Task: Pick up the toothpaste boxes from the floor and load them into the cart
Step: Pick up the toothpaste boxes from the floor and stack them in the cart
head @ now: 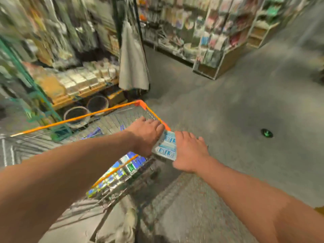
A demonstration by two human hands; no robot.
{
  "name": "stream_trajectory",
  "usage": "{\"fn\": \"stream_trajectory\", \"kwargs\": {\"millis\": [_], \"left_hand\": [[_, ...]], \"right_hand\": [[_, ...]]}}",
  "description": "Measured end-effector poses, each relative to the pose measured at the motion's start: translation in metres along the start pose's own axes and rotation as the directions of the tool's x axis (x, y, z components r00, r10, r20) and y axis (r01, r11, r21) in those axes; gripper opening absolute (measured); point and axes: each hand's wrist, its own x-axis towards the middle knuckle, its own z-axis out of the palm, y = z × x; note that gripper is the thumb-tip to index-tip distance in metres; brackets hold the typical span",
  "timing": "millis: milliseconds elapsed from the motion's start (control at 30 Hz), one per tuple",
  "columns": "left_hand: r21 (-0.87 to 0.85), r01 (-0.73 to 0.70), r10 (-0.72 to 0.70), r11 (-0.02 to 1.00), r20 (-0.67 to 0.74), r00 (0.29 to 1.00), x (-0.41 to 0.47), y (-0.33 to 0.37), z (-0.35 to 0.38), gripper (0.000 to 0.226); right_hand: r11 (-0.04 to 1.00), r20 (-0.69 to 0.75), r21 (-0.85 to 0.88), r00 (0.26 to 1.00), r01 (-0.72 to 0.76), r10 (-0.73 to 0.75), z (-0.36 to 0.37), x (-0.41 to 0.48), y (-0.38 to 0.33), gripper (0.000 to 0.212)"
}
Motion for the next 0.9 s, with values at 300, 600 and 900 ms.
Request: {"fn": "stream_trajectory", "kwargs": {"millis": [300,600,900], "left_hand": [[0.056,-0.096,0.096,0.994,-0.001,0.995,0.074,-0.159,0.013,0.075],[0.033,-0.183,0.180,0.983,0.076,0.981,0.127,-0.254,0.086,0.067],[0.026,-0.239,0.235,0.971,0.116,0.965,0.182,-0.276,0.175,0.054]], "right_hand": [[0.996,-0.076,0.025,0.993,-0.090,0.092,-0.027,0.150,-0.040,0.096],[0.965,0.042,0.158,0.977,-0.211,0.207,0.019,0.262,-0.079,0.102],[0.925,0.035,0.255,0.959,-0.281,0.282,0.115,0.337,-0.069,0.026]]}}
